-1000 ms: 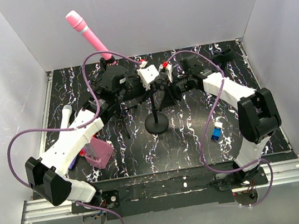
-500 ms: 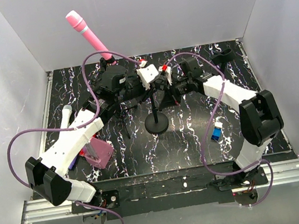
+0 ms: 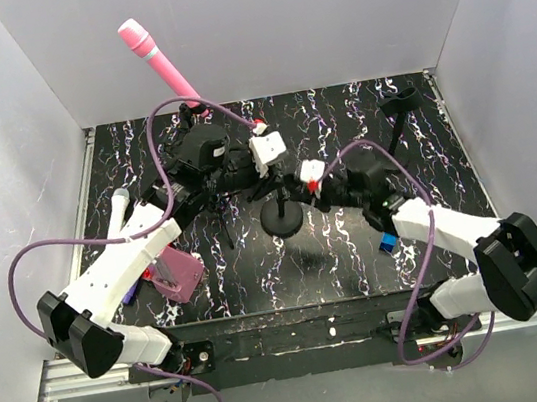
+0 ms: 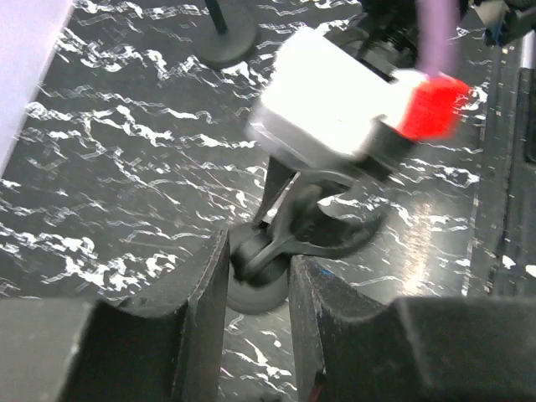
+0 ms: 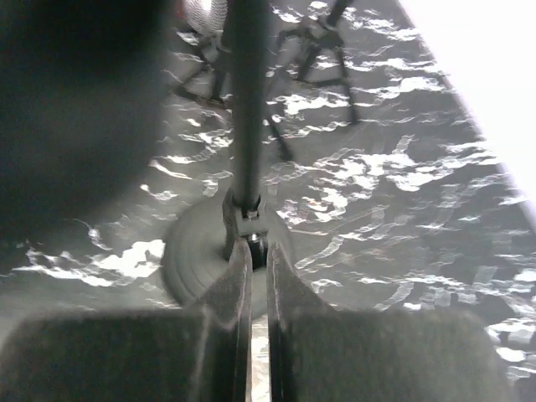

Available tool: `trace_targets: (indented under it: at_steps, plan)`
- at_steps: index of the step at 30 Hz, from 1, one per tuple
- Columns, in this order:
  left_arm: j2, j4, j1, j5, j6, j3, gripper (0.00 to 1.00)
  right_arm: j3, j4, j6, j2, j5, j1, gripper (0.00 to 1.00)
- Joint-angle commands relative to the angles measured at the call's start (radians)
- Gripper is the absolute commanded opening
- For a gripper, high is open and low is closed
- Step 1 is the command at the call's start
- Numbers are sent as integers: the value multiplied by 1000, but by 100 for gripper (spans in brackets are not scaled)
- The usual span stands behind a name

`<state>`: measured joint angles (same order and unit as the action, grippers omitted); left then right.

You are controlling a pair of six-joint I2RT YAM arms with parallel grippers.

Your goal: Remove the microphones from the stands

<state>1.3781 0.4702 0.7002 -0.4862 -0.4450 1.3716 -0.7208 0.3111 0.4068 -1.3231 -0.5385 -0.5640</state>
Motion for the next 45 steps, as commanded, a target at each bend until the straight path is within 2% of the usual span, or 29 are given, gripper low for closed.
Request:
trace_targets:
  at_steps: [1, 3, 6, 11, 14, 15, 18, 19, 22, 26, 27, 29, 31, 35, 36, 40, 43, 45]
  plan:
    - [27, -186, -27, 133, 94, 17, 0, 198, 406, 835, -89, 329, -158, 1]
    - [30, -188, -27, 127, 98, 17, 0, 201, 465, 886, -137, 391, -169, 1]
    - [36, -193, -27, 126, 100, 17, 0, 161, 399, 873, -146, 429, -169, 1]
    - [44, -199, -27, 127, 103, 15, 0, 158, 361, 885, -134, 416, -171, 1]
    - [42, -197, -25, 126, 103, 17, 0, 188, 346, 954, -125, 388, -171, 1]
    - [42, -196, -27, 124, 101, 17, 0, 204, 335, 984, -122, 379, -171, 5]
    - [42, -191, -27, 126, 97, 14, 0, 218, 226, 1014, -99, 359, -171, 28]
    - [39, -191, -27, 127, 94, 9, 0, 224, 186, 1018, -87, 354, -171, 32]
    - [33, -193, -28, 126, 94, 0, 0, 256, 148, 1015, -35, 319, -169, 43]
    - [26, -193, -27, 121, 94, -15, 0, 291, 155, 1007, 53, 279, -171, 52]
    - [22, -193, -27, 121, 94, -20, 0, 299, 154, 1003, 79, 273, -171, 58]
    - [18, -193, -27, 120, 92, -28, 0, 293, 117, 974, 136, 258, -171, 58]
    - [4, -194, -27, 123, 86, -42, 0, 258, -31, 902, 192, 259, -171, 58]
    - [-27, -193, -25, 138, 74, -74, 0, 178, -207, 681, 278, 299, -169, 57]
    - [-37, -191, -27, 141, 71, -78, 2, 169, -228, 634, 291, 317, -169, 57]
    - [-59, -170, -27, 120, 65, -60, 48, 132, -309, 465, 320, 376, -165, 57]
    - [-62, -134, -25, 103, 63, -25, 67, 107, -372, 367, 340, 393, -160, 57]
    - [-63, -107, -27, 97, 60, 1, 74, 83, -411, 290, 346, 393, -157, 58]
